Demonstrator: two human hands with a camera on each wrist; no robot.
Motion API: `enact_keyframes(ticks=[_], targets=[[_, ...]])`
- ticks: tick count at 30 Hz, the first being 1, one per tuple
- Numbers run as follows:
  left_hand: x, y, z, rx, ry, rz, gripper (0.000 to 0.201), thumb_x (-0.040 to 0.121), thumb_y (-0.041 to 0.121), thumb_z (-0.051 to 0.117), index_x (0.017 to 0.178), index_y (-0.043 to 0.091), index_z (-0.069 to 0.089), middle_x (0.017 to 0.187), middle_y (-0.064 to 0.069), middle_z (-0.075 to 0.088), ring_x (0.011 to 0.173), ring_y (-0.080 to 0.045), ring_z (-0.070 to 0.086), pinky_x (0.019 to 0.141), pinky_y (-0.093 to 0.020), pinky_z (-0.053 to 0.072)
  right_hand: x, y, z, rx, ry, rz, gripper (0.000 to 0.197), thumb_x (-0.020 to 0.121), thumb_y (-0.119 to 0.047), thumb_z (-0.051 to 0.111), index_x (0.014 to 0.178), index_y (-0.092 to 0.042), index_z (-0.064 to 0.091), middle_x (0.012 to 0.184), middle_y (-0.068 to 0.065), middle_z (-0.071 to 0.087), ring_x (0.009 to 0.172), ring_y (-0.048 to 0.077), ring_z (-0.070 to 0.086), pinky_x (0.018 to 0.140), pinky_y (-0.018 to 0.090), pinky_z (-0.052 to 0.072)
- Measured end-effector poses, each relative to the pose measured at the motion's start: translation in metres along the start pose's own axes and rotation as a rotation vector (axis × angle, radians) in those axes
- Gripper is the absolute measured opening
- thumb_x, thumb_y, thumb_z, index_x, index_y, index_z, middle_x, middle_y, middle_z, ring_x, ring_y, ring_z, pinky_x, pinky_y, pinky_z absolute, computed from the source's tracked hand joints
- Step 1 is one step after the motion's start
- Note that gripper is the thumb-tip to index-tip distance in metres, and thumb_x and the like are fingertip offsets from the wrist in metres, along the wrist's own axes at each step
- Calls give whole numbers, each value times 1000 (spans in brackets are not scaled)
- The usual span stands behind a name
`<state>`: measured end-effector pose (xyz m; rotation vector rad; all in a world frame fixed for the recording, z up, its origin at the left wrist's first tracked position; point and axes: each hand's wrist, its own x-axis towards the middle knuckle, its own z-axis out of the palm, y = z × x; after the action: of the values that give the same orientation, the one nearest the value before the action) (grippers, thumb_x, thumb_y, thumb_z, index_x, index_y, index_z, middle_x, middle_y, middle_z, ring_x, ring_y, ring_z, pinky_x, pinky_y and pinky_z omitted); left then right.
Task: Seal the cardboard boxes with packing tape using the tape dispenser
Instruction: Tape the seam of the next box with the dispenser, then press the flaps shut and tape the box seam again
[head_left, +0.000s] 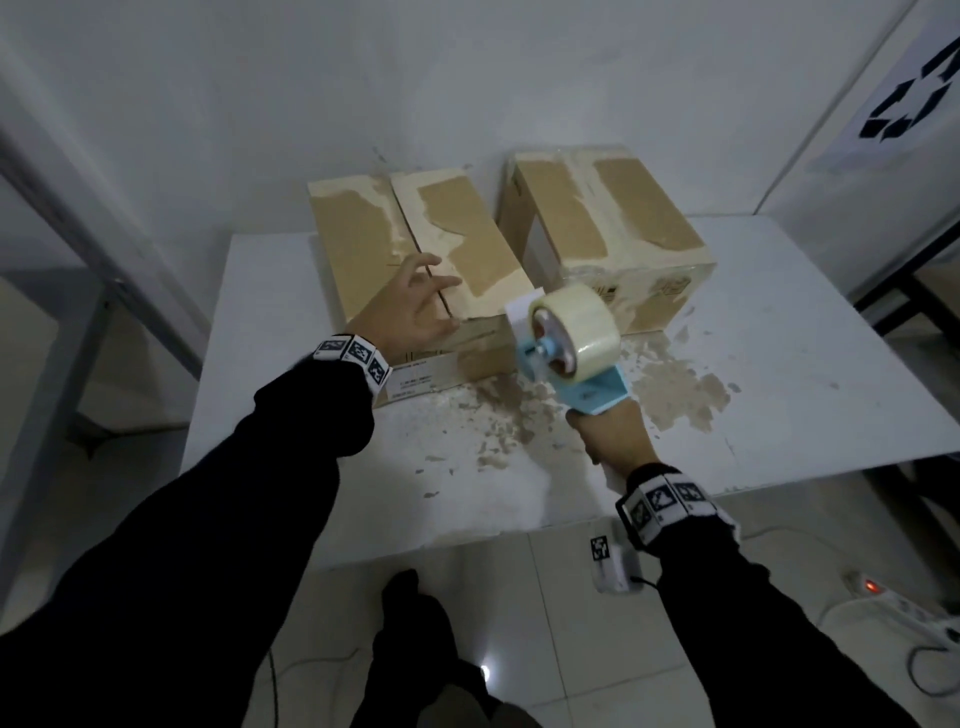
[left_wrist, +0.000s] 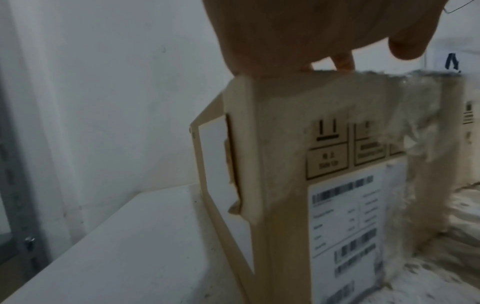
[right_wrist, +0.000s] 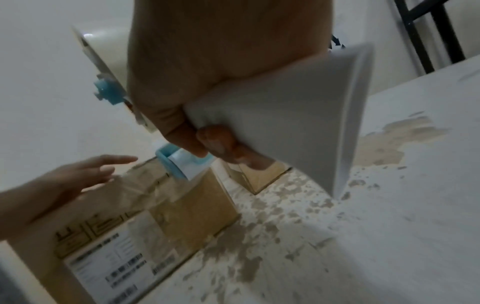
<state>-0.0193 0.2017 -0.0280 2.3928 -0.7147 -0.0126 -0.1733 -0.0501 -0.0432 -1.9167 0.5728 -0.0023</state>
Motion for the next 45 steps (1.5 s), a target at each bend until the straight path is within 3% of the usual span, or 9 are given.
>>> enact_keyframes(ticks=[4,8,16,26,30,35,39,43,45], targets=[[3,18,15,438,-19,133,68,84,59,50,137,15,46,134,-9,47,113,-29,51,93,-39,42,11,-18,0,77,40,-22,20,74,1,55,64,-14,46,51,4,46,43,22,38,45,30,33],[10,31,40,562,-116,-42,61,97,47,32,149,18,18,157,-4,18,143,-24,19,113,-41,21,19,-34,0,55,42,-54,22,73,0,56,60,-15,45,44,-1,46,38,24,39,46,31,36],[7,37,36,730,-167,12,64,99,36,35,150,18,0,159,0,-3,146,-21,7,116,-48,15,15,-36,2,132,64,-29,25,73,2,56,60,-17,46,44,-4,45,38,22,36,45,30,34],[-10,-5,4,533,-280,221,56,101,25,34,150,21,7,158,3,6,146,-20,11,115,-36,17,20,-29,-3,218,14,45,18,73,4,55,61,-7,48,37,7,43,32,22,38,43,26,34],[-22,-33,-16,414,-322,221,53,100,27,35,148,25,13,157,7,9,146,-18,10,116,-40,14,19,-15,4,376,-105,221,13,78,6,48,76,-6,49,51,12,42,33,21,35,39,23,30],[-26,-38,-19,396,-291,172,53,100,28,36,148,26,15,157,8,11,146,-17,11,116,-41,14,19,9,14,291,-279,441,11,81,1,50,76,-7,47,51,7,39,34,20,37,40,23,32],[-27,-34,-16,399,-267,126,54,99,26,38,148,26,16,157,8,11,146,-18,10,116,-40,13,30,14,29,243,-317,457,13,81,1,52,76,-9,46,51,5,36,38,20,37,46,26,32],[-29,-35,-14,416,-249,96,57,95,43,25,148,25,15,157,6,12,146,-21,10,114,-43,15,46,15,36,213,-325,497,20,79,3,55,68,-9,44,54,8,38,38,20,36,39,22,32],[-30,-33,-13,428,-240,70,53,100,32,33,149,25,13,158,5,9,146,-20,8,115,-43,13,53,15,34,160,-327,503,14,74,-1,61,68,-4,50,55,13,45,38,21,42,41,23,37]])
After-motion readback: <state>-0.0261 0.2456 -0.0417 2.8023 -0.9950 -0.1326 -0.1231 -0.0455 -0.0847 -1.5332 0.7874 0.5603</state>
